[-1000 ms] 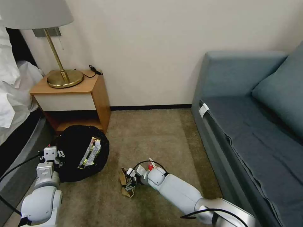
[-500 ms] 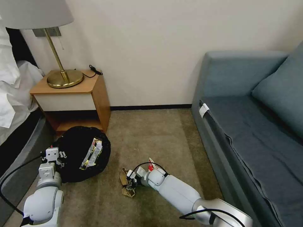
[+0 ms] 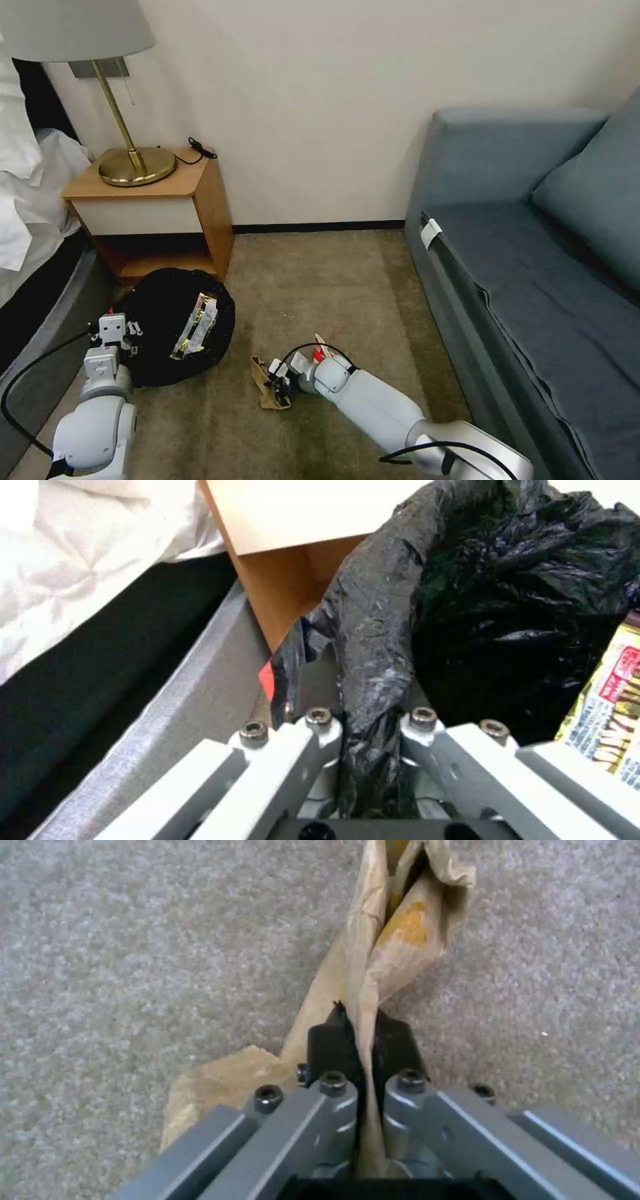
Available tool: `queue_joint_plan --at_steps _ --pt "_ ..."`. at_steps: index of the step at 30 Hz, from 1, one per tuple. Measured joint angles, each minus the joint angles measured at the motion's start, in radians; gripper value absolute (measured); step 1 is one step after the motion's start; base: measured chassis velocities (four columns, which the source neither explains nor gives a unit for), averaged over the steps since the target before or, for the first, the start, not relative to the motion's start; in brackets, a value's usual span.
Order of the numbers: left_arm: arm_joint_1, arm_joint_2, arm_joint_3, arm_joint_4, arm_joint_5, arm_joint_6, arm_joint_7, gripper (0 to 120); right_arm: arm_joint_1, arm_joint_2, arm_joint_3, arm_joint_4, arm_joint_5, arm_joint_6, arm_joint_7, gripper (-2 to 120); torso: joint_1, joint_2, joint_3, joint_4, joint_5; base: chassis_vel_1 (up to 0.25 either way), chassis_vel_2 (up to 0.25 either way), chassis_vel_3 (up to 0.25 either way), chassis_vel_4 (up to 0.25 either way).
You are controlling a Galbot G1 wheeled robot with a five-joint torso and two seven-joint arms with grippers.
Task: Pick up the trash bin, then pick up the garbage on the floor and place it into the trash bin.
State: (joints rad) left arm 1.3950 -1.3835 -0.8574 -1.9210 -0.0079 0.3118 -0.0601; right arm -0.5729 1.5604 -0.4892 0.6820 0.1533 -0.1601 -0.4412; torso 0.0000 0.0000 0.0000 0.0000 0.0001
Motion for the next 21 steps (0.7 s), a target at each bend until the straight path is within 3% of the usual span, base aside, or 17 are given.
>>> queue_joint_plan --at_steps 11,21 --pt "0.007 0.000 -0.006 -0.008 -0.027 0.000 -0.002 4 0.003 -0.012 0.049 0.021 0.002 0.031 0.005 0 0.000 0.000 0.000 0.0001 -0.0001 0.000 0.000 0.000 0.000" --pt "0.002 0.003 0.000 -0.015 -0.059 0.019 -0.003 4 0.040 -0.071 0.168 0.110 0.044 0.055 0.002 0 0.000 0.000 0.000 -0.0001 -0.0001 0.000 0.000 0.000 0.000"
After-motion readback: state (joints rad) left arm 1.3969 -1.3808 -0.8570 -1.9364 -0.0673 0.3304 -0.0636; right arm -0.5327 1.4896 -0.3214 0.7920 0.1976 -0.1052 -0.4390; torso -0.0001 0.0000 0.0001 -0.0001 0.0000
